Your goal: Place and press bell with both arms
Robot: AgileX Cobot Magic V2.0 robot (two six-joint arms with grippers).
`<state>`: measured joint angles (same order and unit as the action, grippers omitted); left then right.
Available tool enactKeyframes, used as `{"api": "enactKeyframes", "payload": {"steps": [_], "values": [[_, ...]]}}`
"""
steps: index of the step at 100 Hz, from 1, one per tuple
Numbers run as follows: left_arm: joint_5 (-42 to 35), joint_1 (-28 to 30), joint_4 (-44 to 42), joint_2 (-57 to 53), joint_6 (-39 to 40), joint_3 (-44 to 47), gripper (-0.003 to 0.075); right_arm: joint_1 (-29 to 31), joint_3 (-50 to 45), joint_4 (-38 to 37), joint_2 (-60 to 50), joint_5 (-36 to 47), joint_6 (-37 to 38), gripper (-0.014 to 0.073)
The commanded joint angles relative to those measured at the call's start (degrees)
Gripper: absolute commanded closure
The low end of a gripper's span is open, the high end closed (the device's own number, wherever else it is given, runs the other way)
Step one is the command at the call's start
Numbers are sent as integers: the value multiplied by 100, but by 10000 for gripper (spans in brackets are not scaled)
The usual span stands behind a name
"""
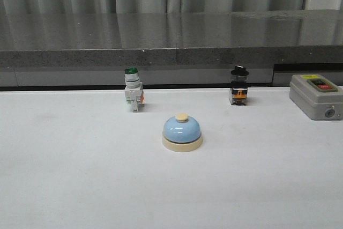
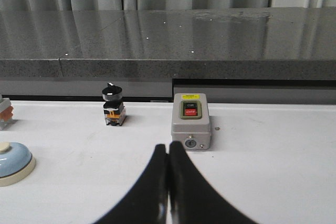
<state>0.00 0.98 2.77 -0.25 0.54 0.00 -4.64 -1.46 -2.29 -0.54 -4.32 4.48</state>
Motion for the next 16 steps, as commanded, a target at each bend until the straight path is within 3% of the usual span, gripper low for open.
{"api": "enactKeyframes", "payload": {"steps": [1, 16], "values": [[-432, 13, 58, -177, 58, 244, 741, 32, 77, -76, -110, 505, 22, 654], [-432, 13, 58, -177, 58, 244, 741, 32, 77, -76, -110, 505, 22, 654]]}}
